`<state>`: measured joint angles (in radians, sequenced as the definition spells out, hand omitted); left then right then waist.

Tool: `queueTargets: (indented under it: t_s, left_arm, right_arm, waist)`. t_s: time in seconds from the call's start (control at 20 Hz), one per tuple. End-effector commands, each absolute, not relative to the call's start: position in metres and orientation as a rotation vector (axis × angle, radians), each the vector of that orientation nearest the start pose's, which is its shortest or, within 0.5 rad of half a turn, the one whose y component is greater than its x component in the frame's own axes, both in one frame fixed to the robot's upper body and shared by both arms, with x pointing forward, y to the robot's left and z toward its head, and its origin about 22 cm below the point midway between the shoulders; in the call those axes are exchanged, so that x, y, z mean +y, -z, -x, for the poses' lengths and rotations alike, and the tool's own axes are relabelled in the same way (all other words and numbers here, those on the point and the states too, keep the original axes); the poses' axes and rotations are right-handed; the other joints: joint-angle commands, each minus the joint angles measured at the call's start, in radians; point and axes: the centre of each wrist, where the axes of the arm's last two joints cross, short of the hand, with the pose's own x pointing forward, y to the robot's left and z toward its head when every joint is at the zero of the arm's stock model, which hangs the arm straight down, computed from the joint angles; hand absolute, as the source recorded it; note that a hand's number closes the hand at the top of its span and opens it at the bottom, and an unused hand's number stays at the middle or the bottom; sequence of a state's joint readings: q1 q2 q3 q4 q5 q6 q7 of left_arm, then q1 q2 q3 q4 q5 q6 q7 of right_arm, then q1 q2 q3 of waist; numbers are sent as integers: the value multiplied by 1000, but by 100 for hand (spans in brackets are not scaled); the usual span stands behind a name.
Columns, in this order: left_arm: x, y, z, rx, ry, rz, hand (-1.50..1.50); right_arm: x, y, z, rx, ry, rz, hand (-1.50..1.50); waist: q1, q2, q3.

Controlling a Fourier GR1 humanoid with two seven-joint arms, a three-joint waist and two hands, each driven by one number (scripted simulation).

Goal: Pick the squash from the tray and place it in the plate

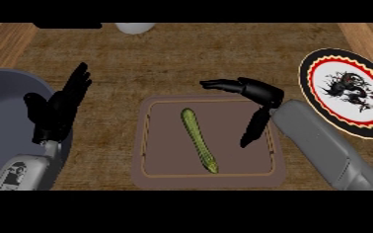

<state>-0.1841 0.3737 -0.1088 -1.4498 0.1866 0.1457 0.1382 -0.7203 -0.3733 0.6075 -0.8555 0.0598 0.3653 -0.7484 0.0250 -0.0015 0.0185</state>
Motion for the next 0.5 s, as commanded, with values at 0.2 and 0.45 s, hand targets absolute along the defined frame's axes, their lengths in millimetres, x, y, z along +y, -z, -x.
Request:
queueTargets:
  t_s: [0.2,0.45]
  left_arm:
    - [287,-22,-286,-1418,89,-169,0]
    - [288,-25,-293,-1407,77,-172,0]
  right_arm:
    - [-159,-22,-380,-1616,-1576,-489,-150]
    - [-145,-27,-385,-1616,-1699,-327,-150]
  waist:
    - [-13,5,-19]
    - [-18,6,-19]
